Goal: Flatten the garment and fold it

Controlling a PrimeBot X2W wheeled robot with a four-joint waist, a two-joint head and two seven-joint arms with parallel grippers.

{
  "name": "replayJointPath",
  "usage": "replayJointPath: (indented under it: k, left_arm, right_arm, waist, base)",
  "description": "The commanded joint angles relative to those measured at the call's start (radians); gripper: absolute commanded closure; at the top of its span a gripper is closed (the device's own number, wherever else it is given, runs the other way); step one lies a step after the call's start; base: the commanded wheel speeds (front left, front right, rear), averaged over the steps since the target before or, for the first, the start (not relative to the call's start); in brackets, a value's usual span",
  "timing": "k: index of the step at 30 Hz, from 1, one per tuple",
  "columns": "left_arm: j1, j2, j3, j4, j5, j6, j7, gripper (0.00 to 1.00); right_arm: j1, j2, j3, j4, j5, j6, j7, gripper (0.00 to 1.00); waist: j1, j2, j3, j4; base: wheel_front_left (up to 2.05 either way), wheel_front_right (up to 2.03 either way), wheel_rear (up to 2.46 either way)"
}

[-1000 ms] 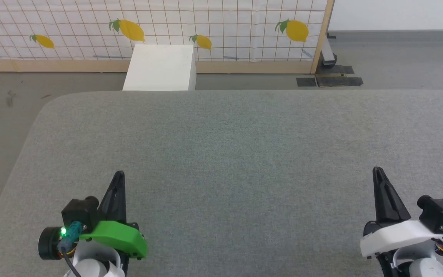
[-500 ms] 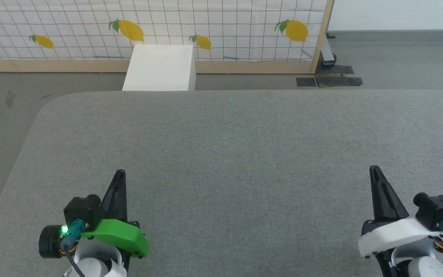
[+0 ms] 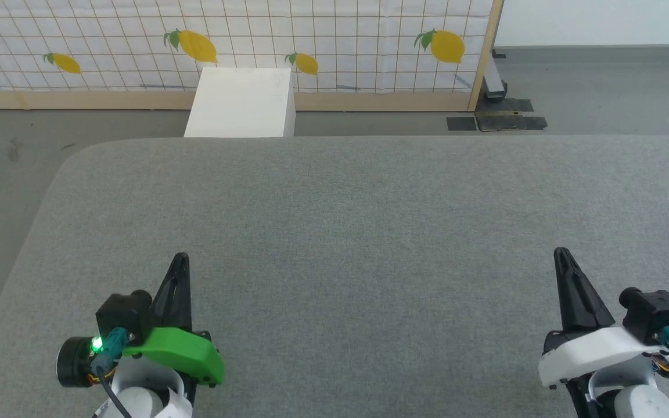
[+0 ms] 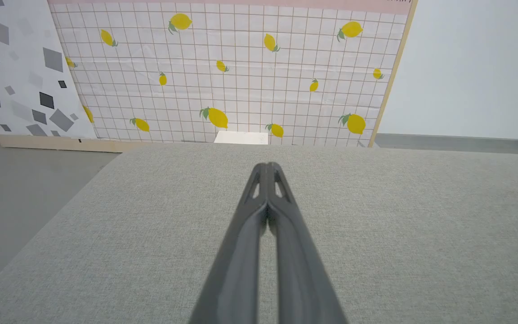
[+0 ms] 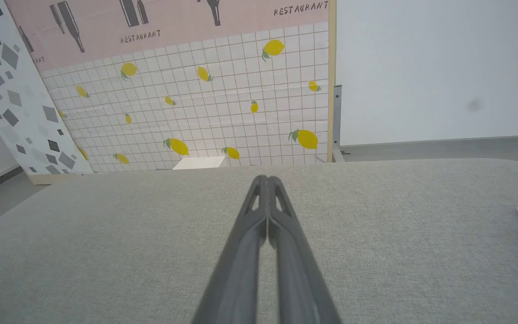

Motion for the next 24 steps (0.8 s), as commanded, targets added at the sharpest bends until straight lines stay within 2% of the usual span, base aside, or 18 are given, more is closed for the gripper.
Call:
replayJointPath:
  k: [1,24]
  left_arm:
    - [0.018,-0.008,0.007,-0.006,0.023,-0.005,0.007,1.00]
    - [0.032,-0.040,0.044,-0.036,0.086,-0.018,0.047,1.00]
  right_arm:
    - [0.011,0.001,0.003,-0.010,-0.012,0.000,0.006,1.00]
    - [0.017,0.002,0.016,-0.044,-0.055,-0.001,0.045,1.00]
  waist:
    - [0.0000,0.0000,0.000,0.000]
    - [0.0000,0.0000,-0.001,-0.002]
  base:
    - [0.00,0.00,0.00]
    - [0.00,0.00,0.00]
